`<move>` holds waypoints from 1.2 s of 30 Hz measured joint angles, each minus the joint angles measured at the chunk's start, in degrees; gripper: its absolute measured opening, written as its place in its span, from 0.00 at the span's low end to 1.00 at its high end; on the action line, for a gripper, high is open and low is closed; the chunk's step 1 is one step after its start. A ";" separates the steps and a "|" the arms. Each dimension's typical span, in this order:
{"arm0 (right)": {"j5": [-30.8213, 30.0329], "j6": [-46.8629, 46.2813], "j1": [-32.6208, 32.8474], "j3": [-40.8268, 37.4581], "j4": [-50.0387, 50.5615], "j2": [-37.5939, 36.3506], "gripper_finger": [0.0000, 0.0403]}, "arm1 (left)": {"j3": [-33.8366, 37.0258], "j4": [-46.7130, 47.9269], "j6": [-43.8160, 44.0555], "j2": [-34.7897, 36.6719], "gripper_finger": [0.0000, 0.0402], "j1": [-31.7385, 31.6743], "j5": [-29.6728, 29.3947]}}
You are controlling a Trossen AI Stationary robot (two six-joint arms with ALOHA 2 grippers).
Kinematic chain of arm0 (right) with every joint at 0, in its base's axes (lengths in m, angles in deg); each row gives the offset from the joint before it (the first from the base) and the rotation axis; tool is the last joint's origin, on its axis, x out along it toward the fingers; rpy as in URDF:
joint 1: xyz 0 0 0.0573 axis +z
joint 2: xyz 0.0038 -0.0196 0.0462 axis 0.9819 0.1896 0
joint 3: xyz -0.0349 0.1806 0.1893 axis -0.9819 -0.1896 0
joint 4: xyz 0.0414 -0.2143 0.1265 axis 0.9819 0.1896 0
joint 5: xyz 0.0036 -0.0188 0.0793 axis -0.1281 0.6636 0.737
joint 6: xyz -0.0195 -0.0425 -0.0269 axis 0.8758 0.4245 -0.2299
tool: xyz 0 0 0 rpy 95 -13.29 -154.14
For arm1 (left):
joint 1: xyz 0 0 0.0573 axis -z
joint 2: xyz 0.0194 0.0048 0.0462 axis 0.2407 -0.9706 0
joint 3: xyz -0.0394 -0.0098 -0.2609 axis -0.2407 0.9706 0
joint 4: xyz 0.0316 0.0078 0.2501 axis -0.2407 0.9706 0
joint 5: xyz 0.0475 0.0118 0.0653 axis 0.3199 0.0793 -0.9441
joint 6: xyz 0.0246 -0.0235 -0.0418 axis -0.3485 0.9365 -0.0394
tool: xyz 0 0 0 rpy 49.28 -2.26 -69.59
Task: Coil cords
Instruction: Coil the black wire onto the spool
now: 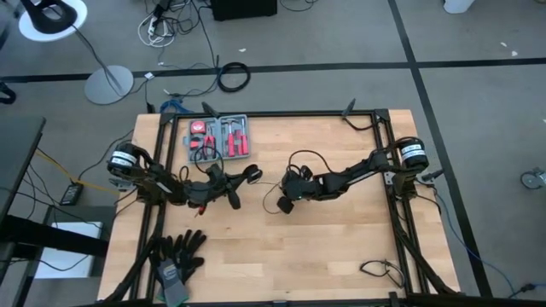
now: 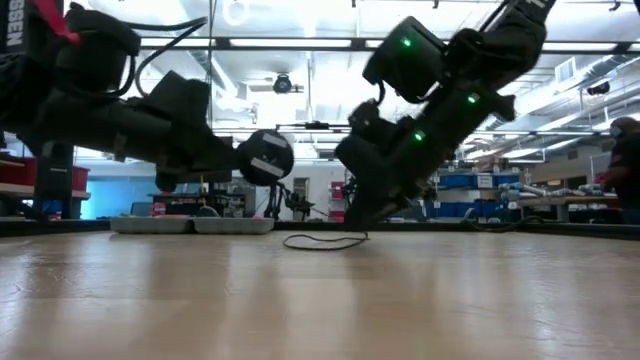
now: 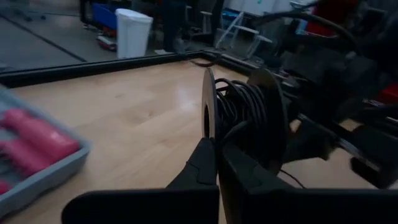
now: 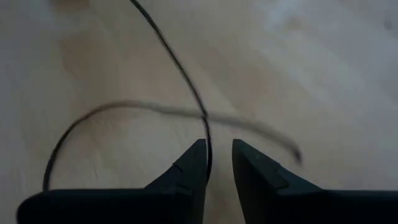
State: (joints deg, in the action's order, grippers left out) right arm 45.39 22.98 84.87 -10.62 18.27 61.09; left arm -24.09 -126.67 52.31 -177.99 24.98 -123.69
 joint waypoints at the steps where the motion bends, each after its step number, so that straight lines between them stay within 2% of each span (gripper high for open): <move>1: 0.28 -1.16 0.27 -0.69 -0.28 0.00 0.19 | 0.61 -0.31 0.52 0.00 0.00 0.29 -0.75; 11: 0.47 -4.63 1.95 -3.63 -4.70 -0.07 0.17 | 2.38 -3.67 0.60 0.00 0.00 0.74 -2.49; 16: -0.70 -2.81 1.95 -3.62 -3.93 0.48 0.03 | 2.36 -4.35 0.64 0.00 0.00 0.74 -2.31; 18: -2.72 -2.48 1.90 -3.58 -3.70 0.72 0.02 | 2.36 -4.40 0.64 0.00 0.00 0.88 -2.19; 21: -5.73 -1.56 0.88 -3.60 -0.65 -0.88 0.01 | 2.36 -4.27 0.47 0.00 0.00 1.42 -1.31; 26: -6.53 2.37 -0.74 -3.60 0.77 -6.77 0.01 | 2.36 -2.30 0.55 0.00 0.00 2.24 -1.11; 31: -6.93 9.86 -1.73 -3.56 -9.77 -10.71 0.00 | 0.13 5.29 1.96 0.00 0.00 2.25 0.46; 36: -0.44 12.97 -2.38 -3.25 -20.16 -9.34 0.00 | -5.59 13.15 0.69 0.00 0.00 2.10 0.42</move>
State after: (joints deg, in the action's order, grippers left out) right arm 44.95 35.96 82.49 -13.87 -1.89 51.75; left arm -29.68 -113.51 53.00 -177.99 27.07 -123.27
